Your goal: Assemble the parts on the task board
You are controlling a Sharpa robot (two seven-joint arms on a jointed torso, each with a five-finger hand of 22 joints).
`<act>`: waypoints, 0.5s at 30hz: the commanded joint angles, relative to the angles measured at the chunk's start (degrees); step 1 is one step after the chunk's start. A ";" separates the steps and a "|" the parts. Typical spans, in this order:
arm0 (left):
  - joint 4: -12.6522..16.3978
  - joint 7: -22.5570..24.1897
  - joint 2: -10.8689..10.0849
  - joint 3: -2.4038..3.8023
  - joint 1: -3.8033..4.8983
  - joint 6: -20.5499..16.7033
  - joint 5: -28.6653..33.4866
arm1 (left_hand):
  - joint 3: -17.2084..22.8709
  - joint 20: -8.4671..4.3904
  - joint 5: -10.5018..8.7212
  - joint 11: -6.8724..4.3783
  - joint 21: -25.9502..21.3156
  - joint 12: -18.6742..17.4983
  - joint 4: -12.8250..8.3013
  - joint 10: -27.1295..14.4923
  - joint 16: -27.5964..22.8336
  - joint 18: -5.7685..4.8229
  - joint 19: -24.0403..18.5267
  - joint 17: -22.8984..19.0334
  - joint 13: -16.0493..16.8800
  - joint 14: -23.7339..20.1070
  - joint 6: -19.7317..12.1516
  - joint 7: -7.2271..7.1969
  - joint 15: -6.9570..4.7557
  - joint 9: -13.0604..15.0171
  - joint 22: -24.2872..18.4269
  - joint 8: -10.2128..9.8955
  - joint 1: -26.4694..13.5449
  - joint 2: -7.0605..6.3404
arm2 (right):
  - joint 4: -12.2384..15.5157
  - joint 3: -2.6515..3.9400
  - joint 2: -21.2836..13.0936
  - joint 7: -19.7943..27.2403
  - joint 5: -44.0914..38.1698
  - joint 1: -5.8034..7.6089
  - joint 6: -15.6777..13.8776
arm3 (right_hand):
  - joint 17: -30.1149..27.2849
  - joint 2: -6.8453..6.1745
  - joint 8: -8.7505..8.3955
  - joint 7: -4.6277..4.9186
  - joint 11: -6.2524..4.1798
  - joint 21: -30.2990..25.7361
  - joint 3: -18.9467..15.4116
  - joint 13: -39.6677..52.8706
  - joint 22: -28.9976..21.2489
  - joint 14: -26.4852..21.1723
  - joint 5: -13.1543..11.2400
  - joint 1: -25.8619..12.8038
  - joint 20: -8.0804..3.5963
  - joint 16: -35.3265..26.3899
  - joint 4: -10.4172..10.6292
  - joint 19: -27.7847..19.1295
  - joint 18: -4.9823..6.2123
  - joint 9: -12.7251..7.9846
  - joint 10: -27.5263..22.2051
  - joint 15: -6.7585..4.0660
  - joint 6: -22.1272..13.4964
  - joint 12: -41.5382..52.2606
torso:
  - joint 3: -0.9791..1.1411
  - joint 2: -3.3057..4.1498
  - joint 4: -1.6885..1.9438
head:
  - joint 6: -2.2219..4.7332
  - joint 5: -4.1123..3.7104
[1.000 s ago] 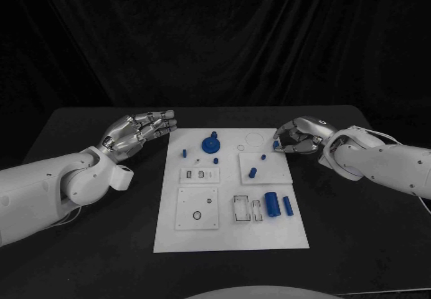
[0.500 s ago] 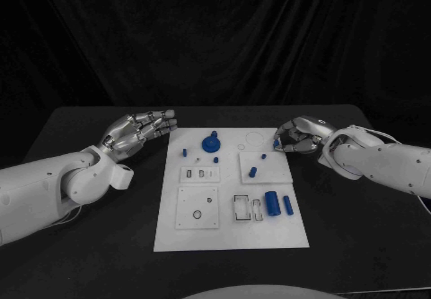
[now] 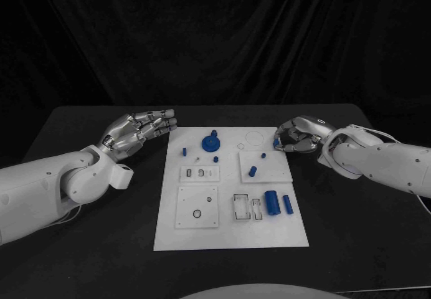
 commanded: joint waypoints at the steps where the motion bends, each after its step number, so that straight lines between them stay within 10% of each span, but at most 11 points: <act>1: 0.07 0.50 0.06 0.06 -0.09 0.77 0.20 | 0.33 -0.13 0.15 -0.03 -0.23 0.10 -0.13 -0.48 -0.34 -0.69 -0.35 -0.10 -0.05 -0.51 -0.31 0.01 0.08 -0.04 -0.10 0.23 -0.12 -0.60 | -0.06 0.03 0.04 -1.21 -0.02 -0.17 0.60 | 15.10 0.11 0.27 0.05 0.34 0.15 0.42 15.06 15.06 6.02 0.32 0.59 0.17 0.15 -0.01 5.97 -0.45 0.11 5.85 0.31 -0.19 0.15 | 0.01 0.00 -0.03 | -0.04 0.02; 15: 0.08 0.45 -0.09 0.06 -0.11 0.69 0.20 | 0.45 -0.13 0.10 -0.02 -0.27 0.02 -0.16 -0.60 -0.42 -0.69 -0.40 -0.11 -0.08 -0.63 -0.41 0.04 0.07 -0.05 -0.10 0.21 -0.15 -0.66 | 1.14 0.05 -0.61 -0.92 -0.01 -0.08 -3.42 | 15.10 0.81 1.86 0.20 0.49 0.15 0.99 15.06 15.06 6.02 0.56 1.25 0.23 0.15 -0.26 5.97 -0.45 0.80 5.85 0.41 0.95 0.15 | 0.04 0.00 -0.03 | -0.32 0.28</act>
